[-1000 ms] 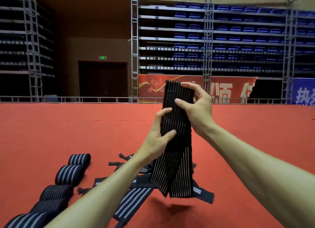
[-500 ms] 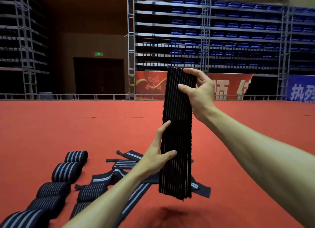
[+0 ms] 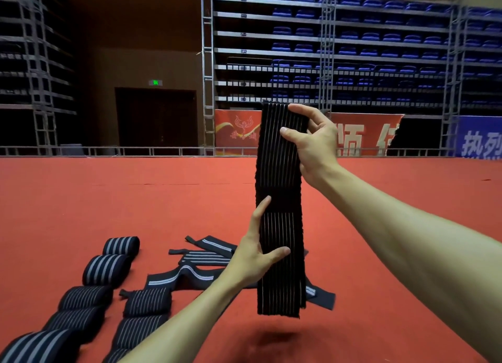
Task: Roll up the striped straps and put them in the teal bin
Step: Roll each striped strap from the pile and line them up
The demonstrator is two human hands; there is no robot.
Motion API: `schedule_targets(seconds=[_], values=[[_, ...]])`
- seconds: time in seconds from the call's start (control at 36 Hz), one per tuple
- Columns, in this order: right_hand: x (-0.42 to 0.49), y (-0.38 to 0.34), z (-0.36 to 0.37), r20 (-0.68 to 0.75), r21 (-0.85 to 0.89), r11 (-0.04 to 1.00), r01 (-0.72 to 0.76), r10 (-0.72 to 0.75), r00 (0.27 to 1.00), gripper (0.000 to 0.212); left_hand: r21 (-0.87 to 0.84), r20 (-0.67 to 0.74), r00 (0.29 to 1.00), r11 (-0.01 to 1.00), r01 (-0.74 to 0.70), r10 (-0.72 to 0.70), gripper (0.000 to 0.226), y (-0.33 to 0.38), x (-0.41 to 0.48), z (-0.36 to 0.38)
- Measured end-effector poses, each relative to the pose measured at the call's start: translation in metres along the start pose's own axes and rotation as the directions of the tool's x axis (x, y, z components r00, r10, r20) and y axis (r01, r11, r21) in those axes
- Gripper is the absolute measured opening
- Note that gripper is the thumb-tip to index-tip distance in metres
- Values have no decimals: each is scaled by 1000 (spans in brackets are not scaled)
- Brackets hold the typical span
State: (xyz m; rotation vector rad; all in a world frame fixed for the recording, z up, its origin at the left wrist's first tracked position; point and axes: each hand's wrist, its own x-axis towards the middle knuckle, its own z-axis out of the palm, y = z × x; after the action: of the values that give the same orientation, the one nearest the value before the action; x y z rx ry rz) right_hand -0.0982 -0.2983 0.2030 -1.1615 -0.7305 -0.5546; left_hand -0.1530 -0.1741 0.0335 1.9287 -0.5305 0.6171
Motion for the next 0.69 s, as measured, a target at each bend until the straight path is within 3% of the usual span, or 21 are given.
schedule_targets(seconds=[0.14,0.42,0.69], values=[[4,-3,-2,-14,53,998,-25,26,1000,41,31,76,996,999,36,-38,103,-10,-10,-1],[5,5,-11,-4,22,998,-64,65,998,40,29,91,993,997,73,-76,101,-22,-23,-5],[3,18,-13,-110,12,991,-133,133,985,42,94,206,968,987,130,-147,105,-36,-51,-6]])
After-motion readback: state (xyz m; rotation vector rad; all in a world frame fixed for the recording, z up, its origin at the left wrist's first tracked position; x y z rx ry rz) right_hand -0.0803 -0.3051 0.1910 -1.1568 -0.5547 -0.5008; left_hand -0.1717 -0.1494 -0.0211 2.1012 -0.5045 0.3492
